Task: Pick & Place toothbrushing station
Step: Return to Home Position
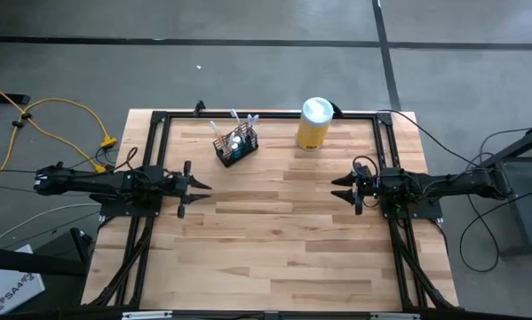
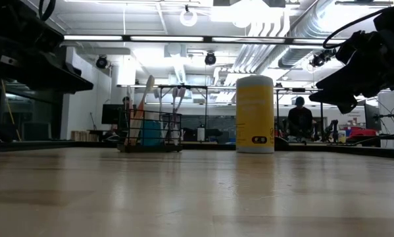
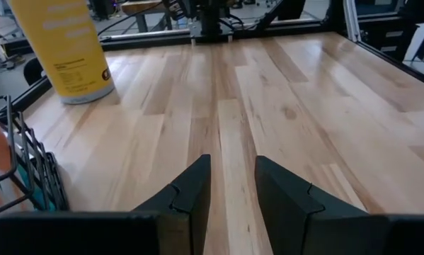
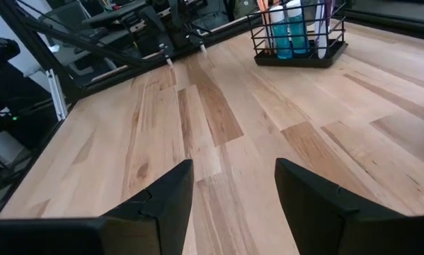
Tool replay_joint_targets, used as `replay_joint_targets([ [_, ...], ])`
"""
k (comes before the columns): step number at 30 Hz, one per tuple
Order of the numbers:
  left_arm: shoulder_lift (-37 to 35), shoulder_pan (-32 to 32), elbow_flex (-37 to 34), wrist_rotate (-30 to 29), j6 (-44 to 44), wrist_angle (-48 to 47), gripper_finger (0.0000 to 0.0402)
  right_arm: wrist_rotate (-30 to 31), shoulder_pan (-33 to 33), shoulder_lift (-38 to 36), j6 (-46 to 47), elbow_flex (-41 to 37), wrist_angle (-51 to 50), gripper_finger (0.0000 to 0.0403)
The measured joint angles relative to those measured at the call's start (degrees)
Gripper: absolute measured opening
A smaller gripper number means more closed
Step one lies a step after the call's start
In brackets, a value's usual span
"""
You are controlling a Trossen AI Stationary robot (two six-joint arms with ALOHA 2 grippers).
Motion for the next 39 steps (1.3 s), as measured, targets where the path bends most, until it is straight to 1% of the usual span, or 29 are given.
replay_joint_targets([
  [8,0.0,0.07,0.0,-0.02,-0.77,0.04,0.0106,2.8,0.0,0.0,-3.24,0.0,0.13,0.0192],
  [20,0.0,0.07,0.0,-0.02,-0.77,0.11,0.0106,2.72,0.0,0.0,-6.96,0.0,0.07,0.0192],
  [29,0.0,0.07,0.0,-0.02,-0.77,0.2,0.0106,0.42,0.02,0.0,-8.87,0.0,-0.47,0.0192],
  [39,0.0,0.07,0.0,-0.02,-0.76,0.2,0.0106,-4.3,0.01,0.04,-9.12,0.0,-1.35,0.0192],
])
